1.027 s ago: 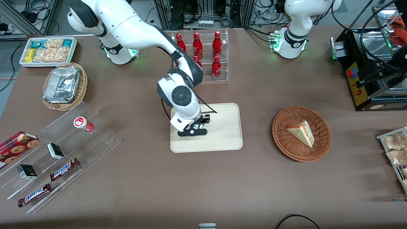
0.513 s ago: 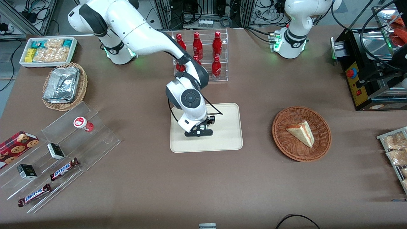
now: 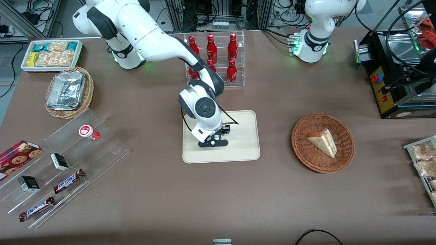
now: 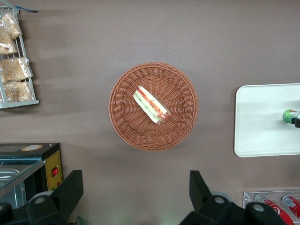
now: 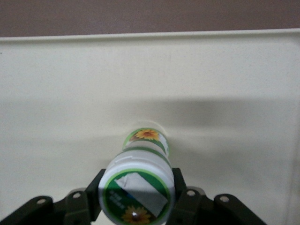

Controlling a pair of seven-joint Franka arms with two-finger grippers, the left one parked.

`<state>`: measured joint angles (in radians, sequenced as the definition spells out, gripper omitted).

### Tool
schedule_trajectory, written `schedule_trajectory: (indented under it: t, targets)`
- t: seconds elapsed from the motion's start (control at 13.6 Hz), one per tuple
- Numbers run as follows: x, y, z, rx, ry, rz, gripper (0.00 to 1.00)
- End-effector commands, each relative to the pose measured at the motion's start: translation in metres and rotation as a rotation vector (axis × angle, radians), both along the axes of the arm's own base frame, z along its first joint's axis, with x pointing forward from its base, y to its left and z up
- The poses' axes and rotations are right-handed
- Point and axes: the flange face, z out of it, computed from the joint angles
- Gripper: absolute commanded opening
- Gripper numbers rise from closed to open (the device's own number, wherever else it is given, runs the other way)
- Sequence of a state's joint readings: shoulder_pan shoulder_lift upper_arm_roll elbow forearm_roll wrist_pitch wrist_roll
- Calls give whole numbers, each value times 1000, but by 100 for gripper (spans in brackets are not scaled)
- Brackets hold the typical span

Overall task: Place green gum on tray
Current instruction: 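Lower the gum tub onto the tray and open the right gripper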

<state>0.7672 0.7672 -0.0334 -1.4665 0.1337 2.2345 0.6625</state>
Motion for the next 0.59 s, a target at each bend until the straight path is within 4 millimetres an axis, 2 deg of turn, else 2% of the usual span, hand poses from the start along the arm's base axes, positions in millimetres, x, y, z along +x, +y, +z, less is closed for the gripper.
schedule_trajectory:
  t: [0.0,0.29,0.51]
  targets:
    - [6,5,-3,-22,-44,13,100]
    - [5,6,-2,-32,-53,32,100]
    - [6,6,7,-25,-57,31,100]
